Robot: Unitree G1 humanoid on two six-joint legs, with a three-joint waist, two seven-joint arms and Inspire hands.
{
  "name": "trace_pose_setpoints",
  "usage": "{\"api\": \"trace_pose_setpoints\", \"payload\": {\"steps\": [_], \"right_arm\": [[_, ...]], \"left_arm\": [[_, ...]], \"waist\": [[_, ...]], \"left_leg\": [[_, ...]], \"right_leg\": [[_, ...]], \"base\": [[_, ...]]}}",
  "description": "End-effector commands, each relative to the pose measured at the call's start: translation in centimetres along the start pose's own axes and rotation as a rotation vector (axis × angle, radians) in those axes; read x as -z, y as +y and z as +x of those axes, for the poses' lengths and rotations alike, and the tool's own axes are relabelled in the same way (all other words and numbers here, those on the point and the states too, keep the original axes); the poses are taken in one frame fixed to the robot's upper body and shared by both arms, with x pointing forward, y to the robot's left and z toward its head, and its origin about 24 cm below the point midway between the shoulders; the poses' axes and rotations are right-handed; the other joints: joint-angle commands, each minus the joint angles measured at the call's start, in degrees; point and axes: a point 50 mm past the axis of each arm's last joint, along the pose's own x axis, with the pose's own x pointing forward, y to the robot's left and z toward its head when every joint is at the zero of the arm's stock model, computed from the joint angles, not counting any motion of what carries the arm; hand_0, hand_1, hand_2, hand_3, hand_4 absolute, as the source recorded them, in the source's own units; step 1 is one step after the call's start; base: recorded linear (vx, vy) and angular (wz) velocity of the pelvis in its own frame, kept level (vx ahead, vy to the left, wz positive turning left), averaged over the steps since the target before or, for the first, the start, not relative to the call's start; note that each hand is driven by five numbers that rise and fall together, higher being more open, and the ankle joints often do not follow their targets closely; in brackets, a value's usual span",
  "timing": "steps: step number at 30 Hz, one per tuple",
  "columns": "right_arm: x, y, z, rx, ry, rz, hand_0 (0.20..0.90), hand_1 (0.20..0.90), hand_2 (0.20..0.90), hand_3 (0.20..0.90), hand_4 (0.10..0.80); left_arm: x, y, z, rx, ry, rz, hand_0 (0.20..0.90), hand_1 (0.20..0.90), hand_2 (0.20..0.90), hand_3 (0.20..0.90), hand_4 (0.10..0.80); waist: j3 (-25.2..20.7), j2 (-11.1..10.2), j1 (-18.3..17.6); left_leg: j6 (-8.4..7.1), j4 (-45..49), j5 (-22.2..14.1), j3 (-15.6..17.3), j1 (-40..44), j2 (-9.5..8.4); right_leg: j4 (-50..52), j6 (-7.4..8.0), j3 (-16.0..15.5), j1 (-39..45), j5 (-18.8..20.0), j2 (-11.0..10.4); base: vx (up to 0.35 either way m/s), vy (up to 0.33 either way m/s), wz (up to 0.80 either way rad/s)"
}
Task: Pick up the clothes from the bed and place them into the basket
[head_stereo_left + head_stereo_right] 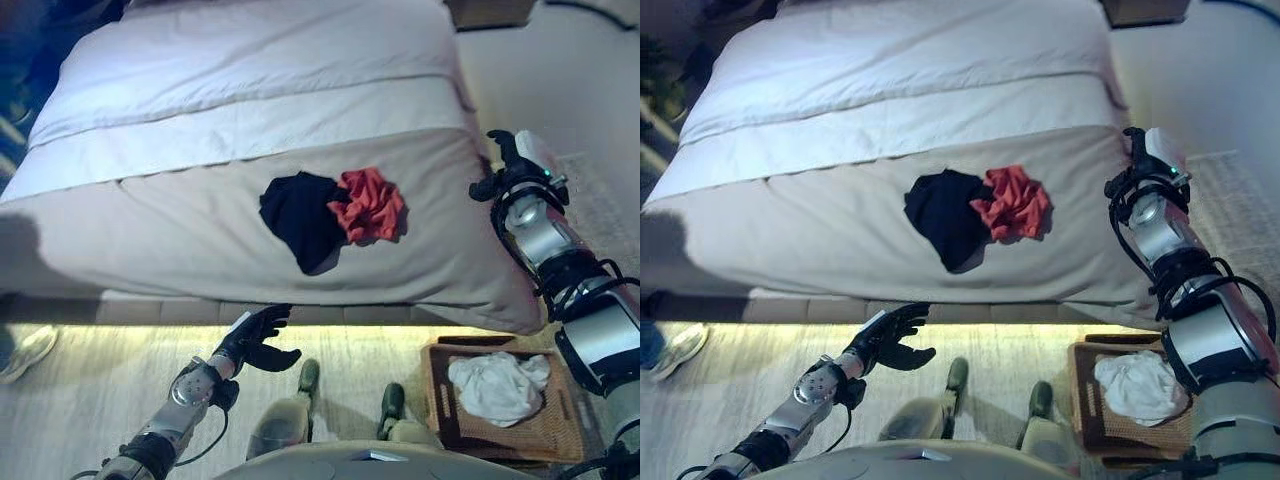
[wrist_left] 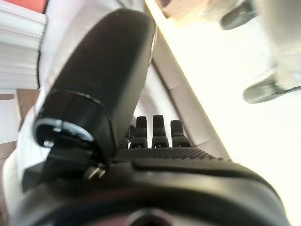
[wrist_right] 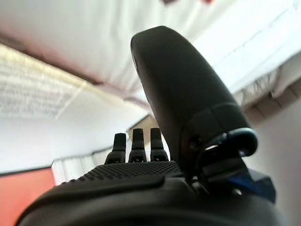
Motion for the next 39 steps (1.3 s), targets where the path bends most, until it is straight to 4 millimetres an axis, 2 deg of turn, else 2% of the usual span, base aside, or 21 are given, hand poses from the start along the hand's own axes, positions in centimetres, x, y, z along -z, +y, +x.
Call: {"api": "trace_pose_setpoints", "payload": {"steps": [1,5,9,10,13,19,22,28,30,31,32,33,39], "right_arm": [[-5.9,-8.9,1.4,0.271,-0.187,-0.048,0.900,0.900,0.900,0.900,0.800],[-6.5,-10.7,1.6,0.329,-0.158,-0.041,0.900,0.900,0.900,0.900,0.800],[-6.9,-11.5,1.6,0.351,-0.147,-0.027,0.900,0.900,0.900,0.900,0.800],[-6.9,-11.4,1.7,0.349,-0.143,-0.020,0.900,0.900,0.900,0.900,0.800],[-7.2,-11.6,1.6,0.357,-0.144,-0.001,0.900,0.900,0.900,0.900,0.800],[-8.5,-11.1,1.4,0.352,-0.155,0.048,0.900,0.900,0.900,0.900,0.800],[-9.0,-11.4,1.5,0.363,-0.157,0.057,0.900,0.900,0.900,0.900,0.800],[-9.9,-13.2,1.4,0.398,-0.152,0.125,0.900,0.900,0.900,0.900,0.800],[-10.2,-14.0,1.3,0.401,-0.154,0.116,0.900,0.900,0.900,0.900,0.800],[-10.2,-14.2,1.3,0.406,-0.159,0.119,0.608,0.608,0.608,0.560,0.460],[-10.2,-14.3,1.3,0.408,-0.160,0.120,0.559,0.559,0.559,0.502,0.402],[-10.2,-14.4,1.2,0.408,-0.166,0.144,0.300,0.300,0.300,0.200,0.100],[-9.3,-14.9,1.3,0.418,-0.151,0.202,0.300,0.300,0.300,0.200,0.100]], "left_arm": [[-5.5,2.4,1.0,-0.043,-0.274,0.103,0.900,0.900,0.900,0.900,0.800],[-6.9,2.7,0.7,-0.046,-0.355,0.071,0.900,0.900,0.900,0.900,0.800],[-7.3,2.7,0.6,-0.050,-0.377,0.037,0.900,0.900,0.900,0.900,0.800],[-7.3,2.7,0.6,-0.050,-0.379,0.025,0.900,0.900,0.900,0.900,0.800],[-7.7,2.8,0.5,-0.049,-0.399,-0.009,0.900,0.900,0.900,0.900,0.800],[-7.5,2.8,-0.2,-0.042,-0.412,-0.062,0.900,0.900,0.900,0.900,0.800],[-7.6,2.7,-0.4,-0.054,-0.425,-0.085,0.900,0.900,0.900,0.900,0.800],[-7.7,2.9,-1.1,-0.066,-0.437,-0.132,0.900,0.900,0.900,0.900,0.800],[-8.0,2.9,-1.4,-0.072,-0.453,-0.144,0.900,0.900,0.900,0.900,0.800],[-8.2,2.9,-1.5,-0.075,-0.464,-0.151,0.900,0.900,0.900,0.900,0.800],[-8.2,3.0,-1.5,-0.075,-0.465,-0.152,0.900,0.900,0.900,0.900,0.800],[-8.5,3.0,-1.6,-0.078,-0.479,-0.166,0.900,0.900,0.900,0.900,0.800],[-9.0,3.0,-1.9,-0.071,-0.507,-0.161,0.900,0.900,0.900,0.900,0.800]], "waist": [[5.33,-2.66,2.51],[9.77,-0.83,4.59],[12.58,-0.21,5.48],[13.23,-0.47,5.70],[15.22,-0.31,6.10],[15.31,-0.44,7.60],[15.31,0.35,8.14],[15.31,1.55,9.21],[15.31,1.92,9.31],[15.31,2.03,9.32],[15.31,2.02,9.32],[15.31,2.00,9.30],[15.31,1.79,9.38]], "left_leg": [[1.10,3.86,-6.12,1.12,-0.68,-2.50],[1.65,9.12,-6.81,-0.54,-6.28,-4.38],[2.36,15.28,-8.15,-1.17,-10.79,-6.19],[2.38,16.61,-9.86,-0.86,-10.85,-6.49],[2.99,20.37,-10.98,-0.91,-13.43,-7.57],[4.58,27.77,-13.57,0.42,-22.46,-9.07],[5.05,30.15,-13.95,0.83,-26.55,-9.47],[5.51,34.98,-14.97,1.43,-34.11,-10.43],[5.95,35.77,-15.07,1.91,-36.05,-10.25],[5.98,36.58,-15.15,2.06,-37.08,-10.28],[5.99,36.73,-15.19,2.10,-37.25,-10.29],[6.26,36.97,-15.25,2.33,-37.74,-10.18],[6.43,37.92,-15.84,2.40,-38.16,-10.22]], "right_leg": [[12.41,-3.98,-1.28,-3.73,-7.92,-1.09],[20.14,-4.66,-2.99,-9.92,-10.59,-2.41],[26.20,-4.91,-3.30,-13.88,-12.11,-3.76],[27.83,-4.69,-2.63,-14.12,-13.96,-3.92],[30.66,-4.74,-2.51,-16.04,-14.57,-4.54],[37.71,-4.69,-2.27,-24.58,-15.79,-5.83],[40.49,-4.68,-1.38,-28.57,-16.10,-5.99],[44.46,-4.70,-0.75,-35.40,-16.58,-6.13],[45.68,-4.70,-0.45,-37.90,-16.67,-6.09],[46.16,-4.75,-0.36,-38.79,-16.68,-6.15],[46.28,-4.76,-0.32,-38.95,-16.70,-6.16],[46.50,-4.78,-0.27,-39.62,-16.71,-6.16],[46.75,-4.62,-0.29,-39.88,-16.69,-5.98]], "base": [[-0.114,0.048,0.30],[-0.084,0.015,0.16],[-0.008,0.016,0.20],[0.084,-0.014,0.38],[0.036,0.014,0.20],[0.021,0.036,0.06],[0.003,0.062,-0.01],[-0.020,0.051,0.00],[-0.048,0.077,0.05],[-0.044,0.039,0.03],[-0.044,0.031,0.02],[-0.032,0.022,0.02],[-0.011,0.005,0.00]]}}
